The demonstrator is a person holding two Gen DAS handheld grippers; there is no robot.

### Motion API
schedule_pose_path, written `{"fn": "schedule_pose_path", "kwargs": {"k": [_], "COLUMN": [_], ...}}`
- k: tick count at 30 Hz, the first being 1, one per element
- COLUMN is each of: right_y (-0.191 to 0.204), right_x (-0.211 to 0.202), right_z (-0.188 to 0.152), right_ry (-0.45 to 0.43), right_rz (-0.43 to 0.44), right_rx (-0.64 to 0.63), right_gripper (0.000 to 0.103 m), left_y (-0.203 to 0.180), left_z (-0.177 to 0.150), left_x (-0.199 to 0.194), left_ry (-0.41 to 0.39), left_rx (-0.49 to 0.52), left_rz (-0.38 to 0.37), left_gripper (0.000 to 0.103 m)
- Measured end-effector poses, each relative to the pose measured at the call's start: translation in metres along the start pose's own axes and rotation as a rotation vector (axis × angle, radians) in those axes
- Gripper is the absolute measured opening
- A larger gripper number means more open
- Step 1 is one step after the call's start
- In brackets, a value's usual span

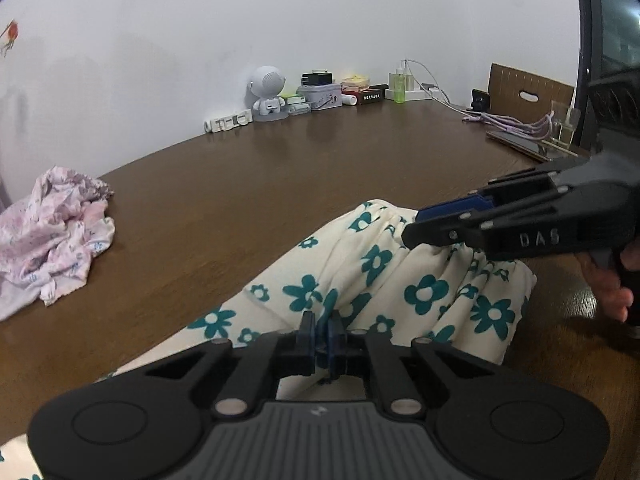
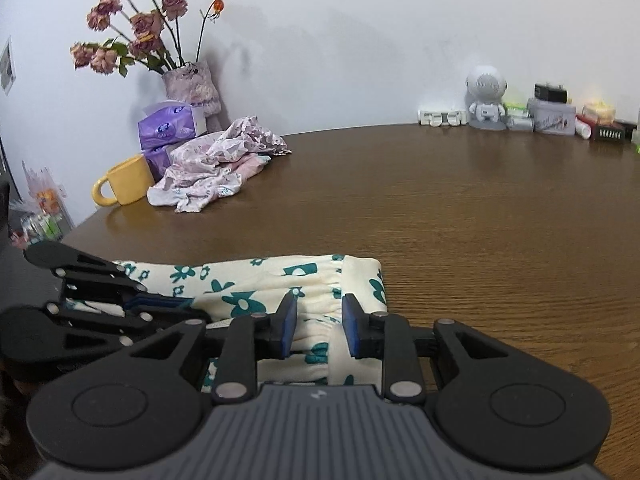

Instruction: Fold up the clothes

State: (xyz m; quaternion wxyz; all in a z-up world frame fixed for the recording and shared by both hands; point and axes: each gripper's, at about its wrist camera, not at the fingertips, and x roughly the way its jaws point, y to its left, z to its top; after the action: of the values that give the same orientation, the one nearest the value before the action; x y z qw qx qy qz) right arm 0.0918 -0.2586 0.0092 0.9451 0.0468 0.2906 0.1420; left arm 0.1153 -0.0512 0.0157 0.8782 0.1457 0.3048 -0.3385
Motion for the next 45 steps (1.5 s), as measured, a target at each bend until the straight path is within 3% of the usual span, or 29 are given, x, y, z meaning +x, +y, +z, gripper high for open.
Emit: {"fn": "schedule_pose_path", "kwargs": {"k": [4, 7, 8, 12, 13, 14, 17, 21, 26, 30, 34, 37, 40, 41, 43, 45], "right_y": [0.013, 0.017, 0.016, 0.003, -0.001, -0.005, -0.012, -0.012, -0.012, -0.009, -0.006, -0.004, -0.001, 0.000, 0.001, 0.003], "right_x": [0.001, -0.001, -0.002, -0.014, -0.016, -0.014, -0.005, 0.015, 0.039, 0.039, 0.040, 0.040, 0.040, 0.040, 0.041, 0.041], "right_z": [-0.003, -0.001, 0.001, 0.019, 0.024, 0.028, 0.035, 0.035, 0.035, 0.031, 0.027, 0.024, 0.020, 0.019, 0.017, 0.015], "right_ry": [-0.012, -0.013, -0.011, -0.020, -0.024, -0.022, -0.004, 0.045, 0.104, 0.093, 0.081, 0.073, 0.064, 0.062, 0.056, 0.050], "right_rz": [-0.051, -0.060, -0.053, -0.002, 0.001, -0.011, -0.035, -0.038, -0.041, -0.054, -0.068, -0.078, -0.088, -0.091, -0.098, -0.105], "right_rx": [-0.069, -0.098, -0.093, -0.026, -0.008, 0.005, 0.030, 0.031, 0.031, 0.009, -0.012, -0.028, -0.044, -0.050, -0.060, -0.071], "right_gripper": [0.025, 0.025, 0.025, 0.025, 0.025, 0.025, 0.025, 0.025, 0.024, 0.023, 0.023, 0.023, 0.023, 0.023, 0.024, 0.024], "left_y": [0.008, 0.011, 0.010, -0.002, -0.005, -0.006, -0.007, -0.002, 0.016, 0.035, 0.043, 0.050, 0.057, 0.059, 0.055, 0.048], "left_z": [0.010, 0.026, 0.030, 0.040, 0.040, 0.038, 0.029, 0.024, 0.019, 0.016, 0.015, 0.018, 0.027, 0.032, 0.042, 0.051], "left_x": [-0.015, -0.027, -0.026, -0.002, 0.005, 0.012, 0.020, 0.019, 0.021, 0.017, 0.009, -0.002, -0.015, -0.017, -0.014, -0.002], "left_ry": [-0.016, -0.076, -0.085, -0.037, -0.014, 0.019, 0.043, 0.018, 0.008, 0.023, 0.039, 0.018, -0.045, -0.063, -0.071, -0.059], "left_rx": [-0.022, -0.043, -0.042, 0.015, 0.025, 0.027, 0.036, 0.015, -0.066, -0.150, -0.179, -0.186, -0.210, -0.224, -0.233, -0.212], "left_rz": [-0.005, -0.063, -0.081, -0.103, -0.109, -0.114, -0.115, -0.139, -0.190, -0.226, -0.206, -0.137, -0.109, -0.126, -0.145, -0.156], "left_gripper": [0.016, 0.038, 0.039, 0.031, 0.016, 0.007, 0.007, 0.007, 0.009, 0.009, 0.009, 0.010, 0.019, 0.032, 0.047, 0.048]}}
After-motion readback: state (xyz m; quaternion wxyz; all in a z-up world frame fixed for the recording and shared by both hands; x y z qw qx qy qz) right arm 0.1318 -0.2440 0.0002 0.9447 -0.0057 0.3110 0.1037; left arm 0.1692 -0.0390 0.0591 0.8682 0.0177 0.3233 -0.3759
